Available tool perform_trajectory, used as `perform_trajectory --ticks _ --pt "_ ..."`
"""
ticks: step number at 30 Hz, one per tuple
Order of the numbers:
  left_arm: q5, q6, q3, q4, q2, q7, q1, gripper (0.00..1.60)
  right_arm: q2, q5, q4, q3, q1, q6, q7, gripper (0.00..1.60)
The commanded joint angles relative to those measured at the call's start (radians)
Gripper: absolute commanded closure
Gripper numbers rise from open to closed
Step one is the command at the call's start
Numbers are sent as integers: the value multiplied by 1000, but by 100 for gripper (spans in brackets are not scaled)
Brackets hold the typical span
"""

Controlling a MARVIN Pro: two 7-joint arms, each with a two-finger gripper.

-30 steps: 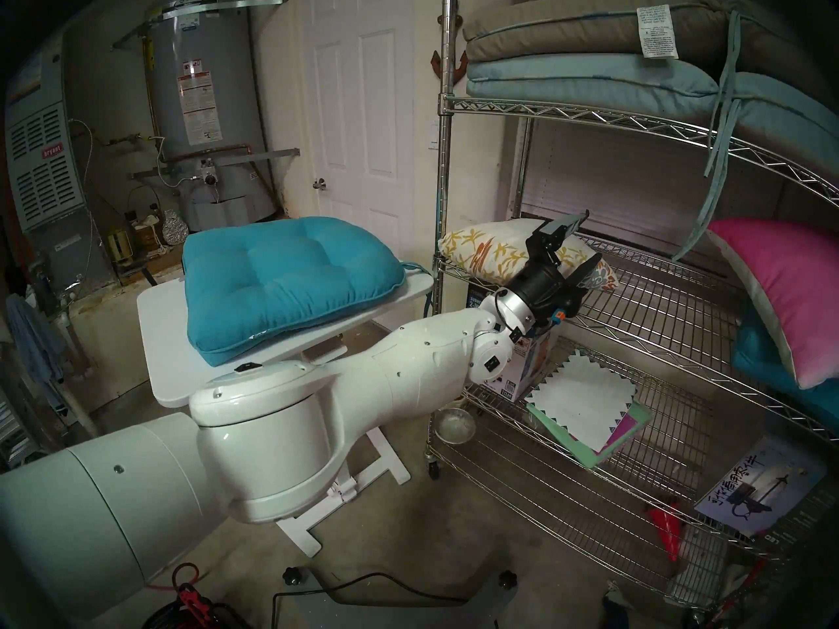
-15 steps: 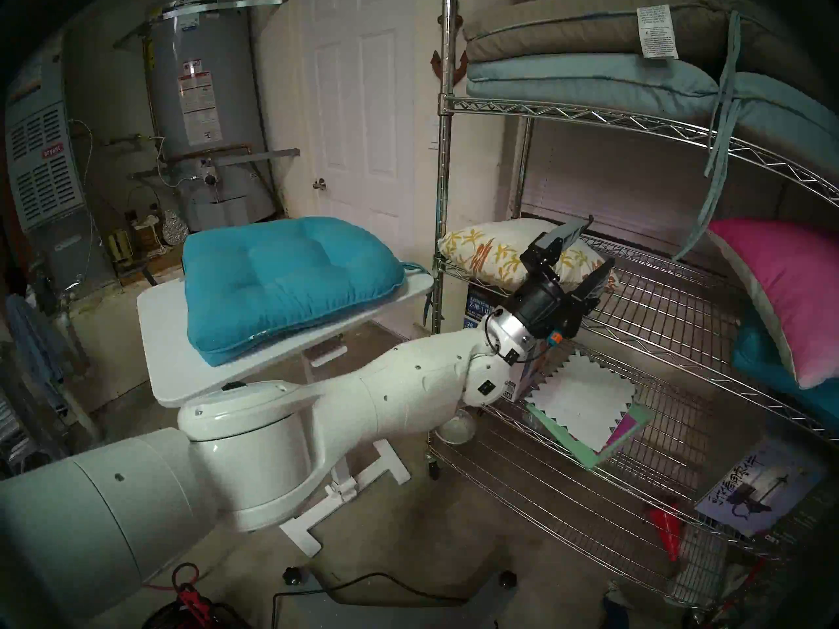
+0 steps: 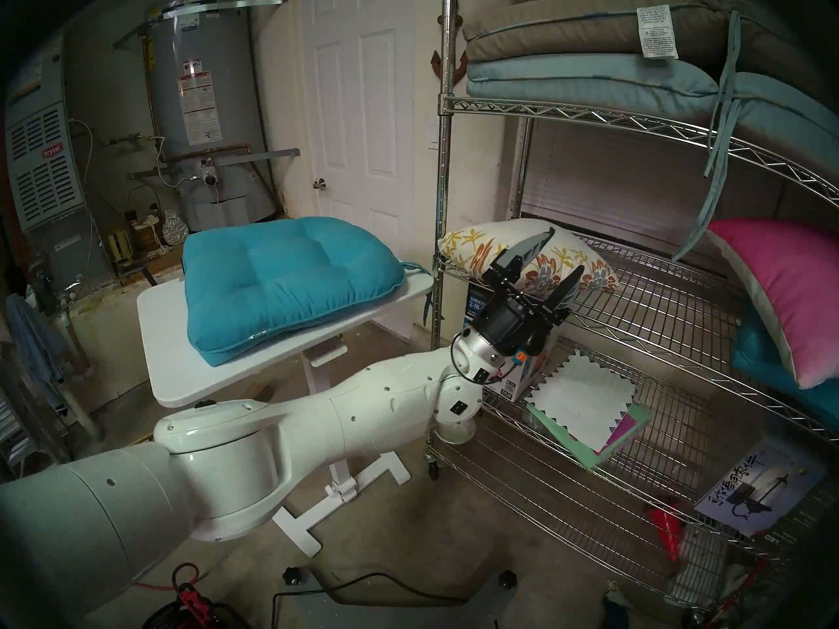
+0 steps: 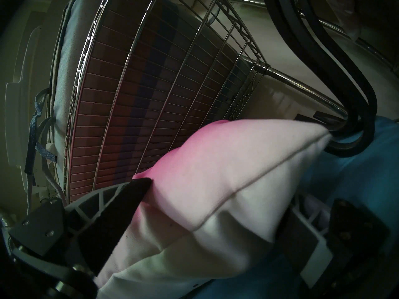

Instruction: Put cushion on the shelf

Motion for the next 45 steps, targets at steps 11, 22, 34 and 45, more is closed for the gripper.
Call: perform_trajectory --ticks 11,22,34,45 --pt "55 70 -4 -185 191 86 76 0 -17 -1 11 -3 -4 2 -1 0" --pt "77 126 -36 -298 306 115 91 0 -17 -1 11 -3 -4 2 -1 0" --pt "98 178 -54 -443 456 101 108 0 -17 -1 11 -3 -4 2 -1 0" --pt "85 202 -69 -585 574 59 112 0 -17 -1 11 -3 -5 2 -2 0"
